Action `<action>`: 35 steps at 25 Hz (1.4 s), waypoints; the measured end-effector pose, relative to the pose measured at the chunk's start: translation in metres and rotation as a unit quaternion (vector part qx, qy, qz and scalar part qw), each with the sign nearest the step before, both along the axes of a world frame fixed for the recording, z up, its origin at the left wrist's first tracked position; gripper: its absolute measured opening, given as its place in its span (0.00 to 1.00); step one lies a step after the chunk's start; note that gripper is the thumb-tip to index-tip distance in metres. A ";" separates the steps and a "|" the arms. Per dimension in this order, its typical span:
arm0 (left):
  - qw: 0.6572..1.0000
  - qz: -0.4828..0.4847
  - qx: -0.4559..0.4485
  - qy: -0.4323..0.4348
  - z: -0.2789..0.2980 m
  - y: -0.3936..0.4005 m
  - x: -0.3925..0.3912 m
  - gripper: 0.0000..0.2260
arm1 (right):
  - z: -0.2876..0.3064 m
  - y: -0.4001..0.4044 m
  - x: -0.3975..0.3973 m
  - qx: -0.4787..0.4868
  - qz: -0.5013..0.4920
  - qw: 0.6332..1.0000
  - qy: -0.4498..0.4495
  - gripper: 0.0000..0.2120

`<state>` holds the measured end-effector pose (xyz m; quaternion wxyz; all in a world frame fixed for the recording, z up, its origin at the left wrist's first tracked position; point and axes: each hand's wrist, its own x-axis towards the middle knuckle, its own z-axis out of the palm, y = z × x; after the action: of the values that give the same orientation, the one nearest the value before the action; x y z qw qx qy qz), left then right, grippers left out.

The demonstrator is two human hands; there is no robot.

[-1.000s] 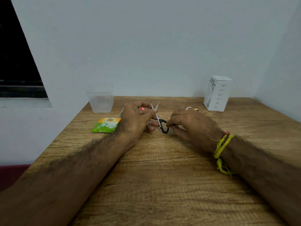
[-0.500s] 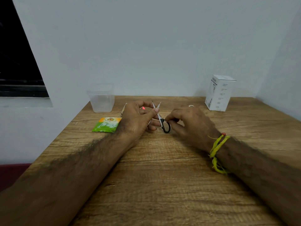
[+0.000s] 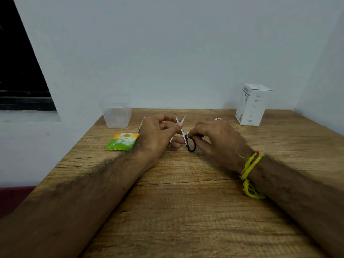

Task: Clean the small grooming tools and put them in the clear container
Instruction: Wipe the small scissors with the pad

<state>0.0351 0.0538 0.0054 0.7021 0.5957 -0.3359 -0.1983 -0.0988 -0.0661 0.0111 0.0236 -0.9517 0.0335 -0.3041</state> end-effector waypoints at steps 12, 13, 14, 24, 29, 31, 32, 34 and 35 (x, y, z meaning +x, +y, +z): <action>1.000 0.005 0.004 0.019 0.003 0.003 -0.003 0.07 | 0.004 0.007 -0.005 0.096 -0.047 0.994 -0.038 0.05; 1.000 0.007 0.003 0.017 0.003 0.003 -0.003 0.07 | 0.004 0.009 -0.008 0.163 -0.070 0.982 -0.060 0.05; 1.000 0.010 0.002 0.014 0.003 0.003 -0.004 0.06 | 0.004 0.011 -0.008 0.222 -0.094 0.968 -0.066 0.06; 0.997 0.059 -0.032 -0.023 0.006 0.003 -0.013 0.08 | -0.002 0.026 0.005 0.411 -0.167 0.886 -0.136 0.05; 0.995 0.073 -0.056 -0.036 0.006 0.002 -0.016 0.09 | -0.003 0.029 0.010 0.508 -0.115 0.841 -0.145 0.05; 0.994 0.078 -0.063 -0.035 0.006 0.002 -0.018 0.09 | -0.004 0.030 0.009 0.483 -0.130 0.856 -0.132 0.07; 0.994 0.079 -0.065 -0.035 0.006 0.002 -0.018 0.09 | -0.003 0.031 0.009 0.482 -0.130 0.857 -0.128 0.07; 0.994 0.078 -0.064 -0.039 0.006 0.002 -0.017 0.09 | 0.000 0.033 0.008 0.507 -0.114 0.845 -0.127 0.07; 0.994 0.077 -0.063 -0.044 0.006 0.002 -0.017 0.09 | 0.001 0.032 0.008 0.510 -0.113 0.844 -0.124 0.07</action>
<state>0.0184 0.0558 0.0114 0.7359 0.5828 -0.3309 -0.0958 -0.0912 -0.0346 0.0124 0.4749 -0.7495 0.2881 -0.3601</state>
